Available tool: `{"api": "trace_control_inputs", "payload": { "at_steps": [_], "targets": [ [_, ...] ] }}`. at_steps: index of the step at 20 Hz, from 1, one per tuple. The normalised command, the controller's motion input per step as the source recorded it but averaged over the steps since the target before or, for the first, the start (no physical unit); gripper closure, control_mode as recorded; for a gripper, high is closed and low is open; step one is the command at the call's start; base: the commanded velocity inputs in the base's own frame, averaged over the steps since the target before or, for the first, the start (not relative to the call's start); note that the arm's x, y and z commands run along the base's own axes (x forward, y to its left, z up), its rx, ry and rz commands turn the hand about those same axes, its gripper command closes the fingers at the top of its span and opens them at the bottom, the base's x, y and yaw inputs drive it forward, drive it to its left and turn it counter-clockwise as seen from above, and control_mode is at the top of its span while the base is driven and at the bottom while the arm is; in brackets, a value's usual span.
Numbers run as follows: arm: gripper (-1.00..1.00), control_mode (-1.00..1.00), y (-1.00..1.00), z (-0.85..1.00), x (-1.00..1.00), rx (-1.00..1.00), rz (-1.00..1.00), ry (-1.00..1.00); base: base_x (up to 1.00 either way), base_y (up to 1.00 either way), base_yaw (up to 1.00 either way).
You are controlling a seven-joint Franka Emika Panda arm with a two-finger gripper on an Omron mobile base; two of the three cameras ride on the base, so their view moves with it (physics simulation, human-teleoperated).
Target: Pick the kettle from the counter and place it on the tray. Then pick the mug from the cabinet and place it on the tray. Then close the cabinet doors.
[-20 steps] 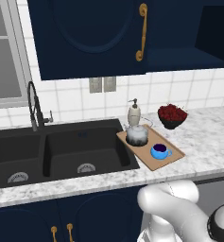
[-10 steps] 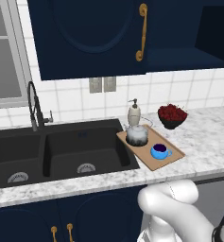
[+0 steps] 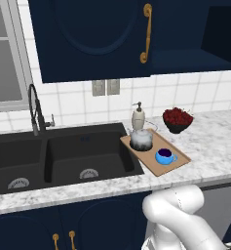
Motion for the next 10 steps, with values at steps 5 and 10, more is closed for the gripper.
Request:
{"api": "trace_control_inputs", "payload": {
  "at_steps": [5,10],
  "targets": [
    [-1.0,-1.0,0.69,0.07,0.25,0.0,0.35,0.2,0.0,0.0,0.0],
    [-1.0,-1.0,0.75,0.05,0.37,0.0,0.33,0.19,0.0,0.0,0.0]
  ]
}}
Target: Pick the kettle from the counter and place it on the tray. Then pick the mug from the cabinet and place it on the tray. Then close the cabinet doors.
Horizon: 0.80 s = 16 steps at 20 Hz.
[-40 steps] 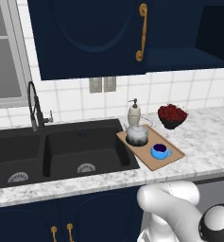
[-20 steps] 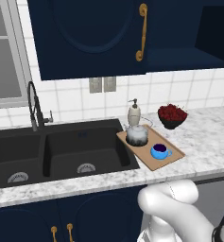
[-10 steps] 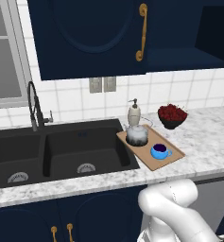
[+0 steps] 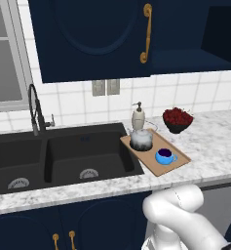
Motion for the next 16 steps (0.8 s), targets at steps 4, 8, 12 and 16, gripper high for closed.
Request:
{"api": "trace_control_inputs", "payload": {
  "at_steps": [4,8,12,16],
  "targets": [
    [-1.0,-1.0,0.74,0.0,0.44,-0.04,0.32,0.08,0.0,0.0,0.0],
    [-1.0,-1.0,0.71,0.0,0.59,-0.04,0.27,0.0,0.0,0.0,0.0],
    [-1.0,-1.0,0.7,0.0,0.72,-0.05,0.18,0.0,0.0,0.0,0.0],
    [-1.0,-1.0,0.64,-0.05,0.87,-0.07,0.12,0.0,0.0,0.0,0.0]
  ]
}}
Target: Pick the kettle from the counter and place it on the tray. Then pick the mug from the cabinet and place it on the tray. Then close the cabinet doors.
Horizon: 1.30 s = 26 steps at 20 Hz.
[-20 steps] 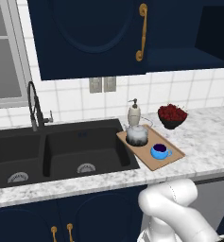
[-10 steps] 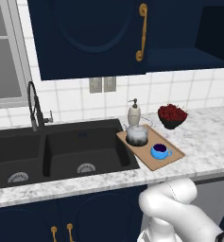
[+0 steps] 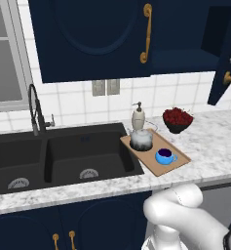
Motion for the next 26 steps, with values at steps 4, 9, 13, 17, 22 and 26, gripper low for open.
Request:
{"api": "trace_control_inputs", "payload": {
  "at_steps": [4,9,13,17,22,26],
  "targets": [
    [-1.0,-1.0,0.6,-0.13,0.96,-0.04,0.09,0.0,0.0,0.0,0.0],
    [-1.0,-1.0,0.53,-0.14,0.99,-0.04,0.11,0.0,0.0,0.0,0.0],
    [-1.0,-1.0,0.42,-0.03,1.0,0.0,0.14,0.03,0.0,0.0,0.0],
    [-1.0,-1.0,0.26,0.0,0.98,0.0,0.09,0.07,0.0,0.0,0.0],
    [-1.0,-1.0,0.14,0.0,0.96,0.0,0.04,0.07,0.0,0.0,0.0],
    [-1.0,-1.0,0.1,-0.01,0.73,0.0,0.01,0.01,0.0,0.0,0.0]
  ]
}}
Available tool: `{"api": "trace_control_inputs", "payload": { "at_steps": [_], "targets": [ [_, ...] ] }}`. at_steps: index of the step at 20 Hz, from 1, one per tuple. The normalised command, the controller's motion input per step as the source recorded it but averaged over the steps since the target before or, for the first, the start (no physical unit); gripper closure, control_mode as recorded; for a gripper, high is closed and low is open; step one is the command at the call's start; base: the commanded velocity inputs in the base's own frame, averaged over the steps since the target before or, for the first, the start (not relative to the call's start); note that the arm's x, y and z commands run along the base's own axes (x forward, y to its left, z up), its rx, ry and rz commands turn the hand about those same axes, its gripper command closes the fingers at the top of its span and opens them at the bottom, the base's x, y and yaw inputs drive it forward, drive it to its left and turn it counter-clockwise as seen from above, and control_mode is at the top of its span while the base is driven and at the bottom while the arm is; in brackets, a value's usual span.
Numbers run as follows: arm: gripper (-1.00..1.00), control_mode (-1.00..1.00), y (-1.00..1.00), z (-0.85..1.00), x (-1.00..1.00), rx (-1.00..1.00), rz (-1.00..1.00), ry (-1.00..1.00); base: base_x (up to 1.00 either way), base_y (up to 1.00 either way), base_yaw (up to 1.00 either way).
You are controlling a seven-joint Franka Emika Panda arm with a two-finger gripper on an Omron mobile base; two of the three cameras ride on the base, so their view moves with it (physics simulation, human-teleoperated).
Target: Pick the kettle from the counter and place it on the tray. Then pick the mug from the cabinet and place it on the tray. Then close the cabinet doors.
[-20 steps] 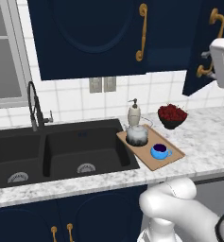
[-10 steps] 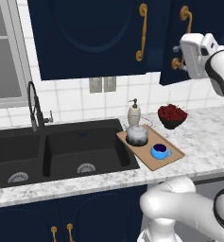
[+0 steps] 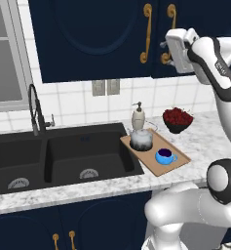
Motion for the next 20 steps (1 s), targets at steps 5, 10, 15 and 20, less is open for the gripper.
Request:
{"api": "trace_control_inputs", "payload": {
  "at_steps": [5,10,15,20],
  "targets": [
    [-1.0,-1.0,0.04,-0.05,0.49,-0.01,0.0,0.0,0.0,0.0,0.0],
    [-1.0,-1.0,0.05,-0.14,0.47,-0.03,0.0,0.0,0.0,0.0,0.0],
    [-1.0,-1.0,0.08,-0.21,0.55,-0.02,0.0,0.0,0.0,0.0,0.0],
    [-1.0,-1.0,0.1,-0.18,0.51,-0.01,0.0,0.0,0.0,0.0,0.0]
  ]
}}
